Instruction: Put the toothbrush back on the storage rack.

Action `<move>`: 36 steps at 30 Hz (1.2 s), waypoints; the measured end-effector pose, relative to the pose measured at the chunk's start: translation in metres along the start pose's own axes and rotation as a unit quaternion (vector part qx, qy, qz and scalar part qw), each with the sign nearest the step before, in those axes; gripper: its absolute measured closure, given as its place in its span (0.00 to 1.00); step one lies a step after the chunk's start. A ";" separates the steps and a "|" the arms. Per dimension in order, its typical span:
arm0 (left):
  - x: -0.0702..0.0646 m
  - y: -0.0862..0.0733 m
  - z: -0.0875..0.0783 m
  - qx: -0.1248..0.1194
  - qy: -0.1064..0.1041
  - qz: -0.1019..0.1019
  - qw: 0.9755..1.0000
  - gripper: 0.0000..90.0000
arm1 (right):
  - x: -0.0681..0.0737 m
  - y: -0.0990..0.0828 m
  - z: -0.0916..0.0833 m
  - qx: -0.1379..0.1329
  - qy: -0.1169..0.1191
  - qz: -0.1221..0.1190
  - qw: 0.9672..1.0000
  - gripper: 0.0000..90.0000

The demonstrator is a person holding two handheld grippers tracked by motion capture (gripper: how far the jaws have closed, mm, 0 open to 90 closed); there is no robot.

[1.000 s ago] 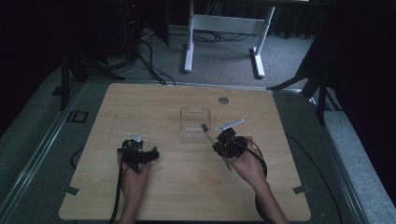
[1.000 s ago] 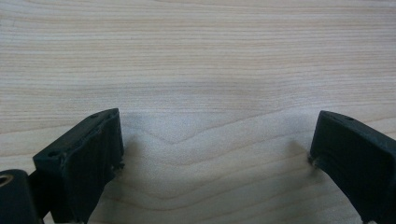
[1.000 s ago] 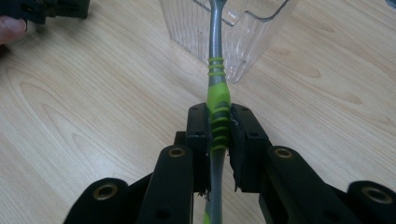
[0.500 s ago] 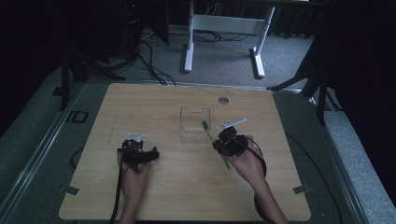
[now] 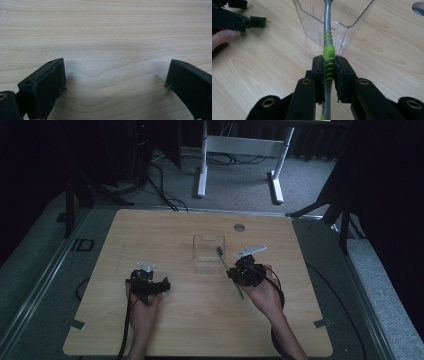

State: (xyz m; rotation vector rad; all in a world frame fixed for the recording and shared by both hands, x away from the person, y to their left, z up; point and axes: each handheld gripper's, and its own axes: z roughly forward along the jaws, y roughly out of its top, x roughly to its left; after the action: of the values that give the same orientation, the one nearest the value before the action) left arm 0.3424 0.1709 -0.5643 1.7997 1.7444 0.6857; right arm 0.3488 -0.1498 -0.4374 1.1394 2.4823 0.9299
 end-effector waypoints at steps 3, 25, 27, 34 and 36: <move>0.000 0.000 0.000 0.000 0.000 0.000 1.000 0.03 | 0.000 0.001 0.000 -0.004 0.000 0.002 1.000 0.88; 0.000 0.000 0.000 0.000 0.000 0.000 1.000 0.03 | -0.005 0.006 -0.006 -0.047 0.016 0.026 0.998 0.88; 0.000 0.000 0.000 0.000 0.000 0.000 1.000 0.03 | -0.005 0.006 -0.006 -0.050 0.017 0.026 0.998 0.88; 0.000 0.000 0.000 0.000 0.000 0.000 1.000 0.03 | -0.005 0.008 -0.007 -0.062 0.020 0.031 0.997 0.88; 0.000 0.000 0.000 0.000 0.000 0.000 1.000 0.03 | -0.005 0.009 -0.008 -0.066 0.021 0.032 0.997 0.88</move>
State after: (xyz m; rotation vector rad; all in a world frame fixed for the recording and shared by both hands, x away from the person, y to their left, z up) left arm 0.3423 0.1709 -0.5643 1.7995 1.7447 0.6854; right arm 0.3539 -0.1527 -0.4259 1.1731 2.3890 1.1291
